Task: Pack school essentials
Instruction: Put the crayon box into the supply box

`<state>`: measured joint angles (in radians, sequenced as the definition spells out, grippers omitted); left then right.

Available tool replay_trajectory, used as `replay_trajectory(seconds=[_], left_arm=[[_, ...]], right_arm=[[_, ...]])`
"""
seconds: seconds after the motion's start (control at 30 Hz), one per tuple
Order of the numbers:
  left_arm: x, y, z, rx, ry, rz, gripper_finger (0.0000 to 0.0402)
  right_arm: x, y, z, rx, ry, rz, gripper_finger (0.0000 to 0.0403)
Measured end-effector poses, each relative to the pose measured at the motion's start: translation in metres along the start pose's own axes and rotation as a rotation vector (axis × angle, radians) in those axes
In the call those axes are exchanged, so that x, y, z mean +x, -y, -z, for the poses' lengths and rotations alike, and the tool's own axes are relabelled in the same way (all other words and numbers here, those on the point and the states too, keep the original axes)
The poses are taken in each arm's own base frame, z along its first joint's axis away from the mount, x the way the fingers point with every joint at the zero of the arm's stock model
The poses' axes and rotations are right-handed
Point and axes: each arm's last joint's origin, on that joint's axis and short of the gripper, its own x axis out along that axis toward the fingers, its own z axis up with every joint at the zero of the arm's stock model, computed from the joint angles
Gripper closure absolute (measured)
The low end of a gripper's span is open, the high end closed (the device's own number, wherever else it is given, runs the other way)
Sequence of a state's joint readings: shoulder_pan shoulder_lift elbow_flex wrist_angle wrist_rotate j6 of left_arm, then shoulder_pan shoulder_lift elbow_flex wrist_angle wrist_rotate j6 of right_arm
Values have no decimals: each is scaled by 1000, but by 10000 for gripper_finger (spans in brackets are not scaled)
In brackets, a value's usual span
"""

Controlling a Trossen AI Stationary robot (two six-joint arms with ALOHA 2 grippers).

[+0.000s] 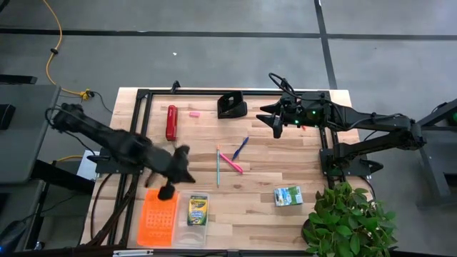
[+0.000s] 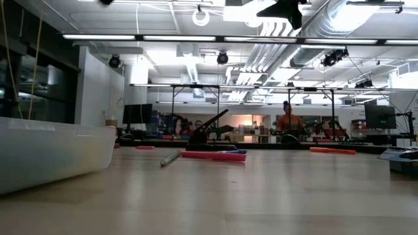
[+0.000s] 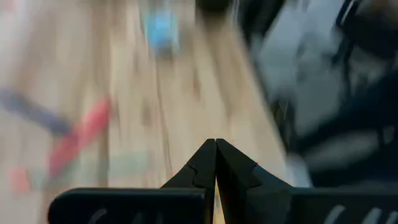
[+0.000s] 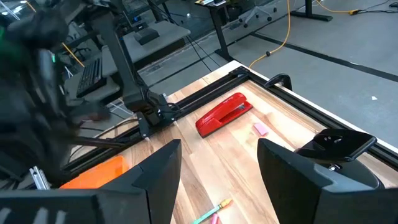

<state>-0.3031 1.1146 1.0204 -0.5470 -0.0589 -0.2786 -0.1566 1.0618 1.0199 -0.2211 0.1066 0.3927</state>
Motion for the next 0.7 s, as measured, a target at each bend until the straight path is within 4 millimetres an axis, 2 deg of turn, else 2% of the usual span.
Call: replay_trajectory(seconds=[0.1, 0.17, 0.37, 0.5, 0.7], left_arm=[[-20, -11, -5, 25, 224, -33, 401], [-26, -19, -1, 16, 343, -55, 401], [-17, -44, 29, -97, 647, -58, 401], [-10, -54, 41, -146, 720, -93, 401], [-11, -61, 41, -145, 735, -185, 396]], right_arm=[[0, 0, 0, 0, 0, 0, 198], [0, 0, 0, 0, 0, 0, 198], [0, 0, 0, -11, -1, 0, 198], [0, 0, 0, -54, -6, -15, 198], [0, -4, 1, -102, -35, -111, 198]])
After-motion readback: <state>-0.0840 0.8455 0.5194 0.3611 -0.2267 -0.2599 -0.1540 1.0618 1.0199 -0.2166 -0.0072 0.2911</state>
